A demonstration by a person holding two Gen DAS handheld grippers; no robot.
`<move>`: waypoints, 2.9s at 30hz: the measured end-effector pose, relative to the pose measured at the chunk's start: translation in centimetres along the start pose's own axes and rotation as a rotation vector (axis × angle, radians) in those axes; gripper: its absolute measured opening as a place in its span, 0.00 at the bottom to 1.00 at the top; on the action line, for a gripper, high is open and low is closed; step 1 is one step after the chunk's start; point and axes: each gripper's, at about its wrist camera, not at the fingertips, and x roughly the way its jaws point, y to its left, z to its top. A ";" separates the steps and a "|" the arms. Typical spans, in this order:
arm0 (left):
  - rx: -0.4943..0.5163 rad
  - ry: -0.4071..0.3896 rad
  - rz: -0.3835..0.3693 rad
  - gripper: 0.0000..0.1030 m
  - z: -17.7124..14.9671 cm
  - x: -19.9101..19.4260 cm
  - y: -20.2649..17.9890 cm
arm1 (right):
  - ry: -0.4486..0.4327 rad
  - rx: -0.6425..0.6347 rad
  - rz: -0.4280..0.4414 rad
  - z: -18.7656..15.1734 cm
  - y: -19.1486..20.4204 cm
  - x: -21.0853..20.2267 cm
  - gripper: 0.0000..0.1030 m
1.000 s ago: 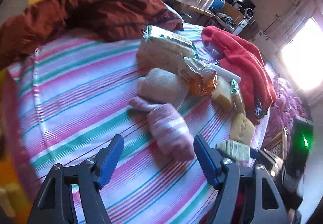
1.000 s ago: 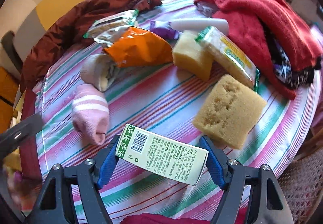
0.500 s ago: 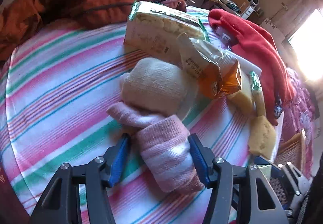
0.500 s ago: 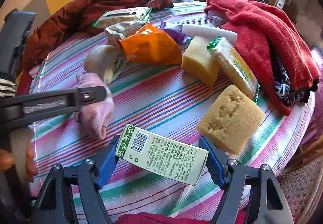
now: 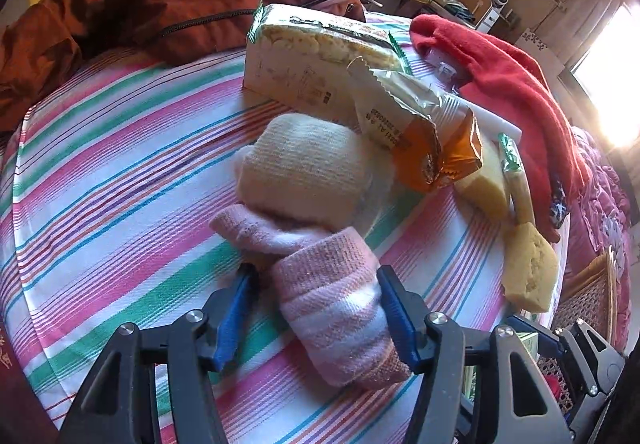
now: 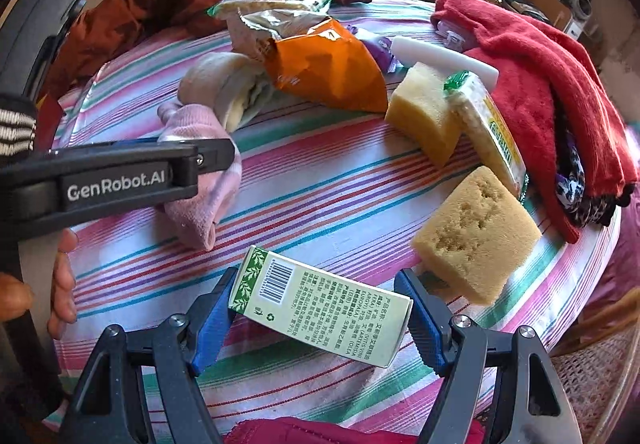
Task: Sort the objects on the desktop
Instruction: 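Grasp the green-and-white box with the right tool while the left tool grasps the pink sock, then carry the sock and green box into the gold tray and open both tools, then move both open tools back from the tray to the pile of items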
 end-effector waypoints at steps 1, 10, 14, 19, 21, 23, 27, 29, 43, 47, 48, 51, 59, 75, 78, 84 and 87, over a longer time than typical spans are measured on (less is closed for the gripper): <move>0.001 -0.001 0.003 0.61 0.0 0.0 0.0 | 0.001 -0.002 -0.002 0.0 0.1 0.1 0.75; -0.027 -0.042 -0.002 0.40 -1.1 -1.0 0.4 | -0.026 -0.015 -0.023 -0.2 0.6 -0.5 0.75; -0.038 -0.066 0.003 0.38 -2.3 -2.0 0.9 | -0.061 -0.036 -0.008 -0.3 1.2 -1.2 0.75; -0.041 -0.107 0.018 0.36 -3.6 -3.7 1.2 | -0.116 -0.089 -0.002 -0.5 2.1 -2.1 0.75; -0.052 -0.128 0.016 0.36 -4.4 -5.1 1.7 | -0.152 -0.115 0.014 -0.3 2.4 -2.5 0.75; -0.052 -0.155 0.022 0.36 -5.0 -6.4 1.8 | -0.183 -0.143 0.012 -0.6 3.1 -3.1 0.75; -0.059 -0.207 0.036 0.36 -6.0 -9.0 2.2 | -0.239 -0.187 0.032 -0.8 4.1 -4.0 0.75; -0.071 -0.234 0.047 0.36 -6.7 -10.5 2.8 | -0.270 -0.212 0.035 -0.8 4.6 -4.4 0.75; -0.270 -0.390 0.209 0.36 -13.1 -20.4 11.8 | -0.339 -0.302 0.235 -1.2 10.5 -8.8 0.75; -0.360 -0.422 0.274 0.36 -15.5 -22.5 15.3 | -0.334 -0.322 0.367 -0.8 13.9 -10.0 0.75; -0.384 -0.428 0.286 0.36 -16.1 -22.9 16.1 | -0.332 -0.327 0.392 -0.7 14.7 -10.2 0.75; -0.447 -0.435 0.330 0.37 -18.3 -23.8 18.4 | -0.324 -0.354 0.476 -0.5 17.7 -10.8 0.75; -0.609 -0.374 0.371 0.60 -22.1 -23.5 23.1 | -0.285 -0.397 0.614 0.4 25.0 -10.7 0.90; -0.502 -0.493 0.459 0.60 -22.5 -27.3 19.6 | -0.235 -0.404 0.549 -2.1 23.3 -10.1 0.95; -0.459 -0.497 0.463 0.60 -21.7 -27.6 18.4 | -0.253 -0.404 0.532 -2.4 22.7 -10.5 0.95; -0.385 -0.483 0.473 0.60 -20.8 -27.2 16.2 | -0.281 -0.408 0.500 -3.1 21.5 -11.1 0.96; -0.356 -0.476 0.473 0.60 -20.5 -26.8 15.2 | -0.293 -0.410 0.484 -3.3 20.9 -11.3 0.96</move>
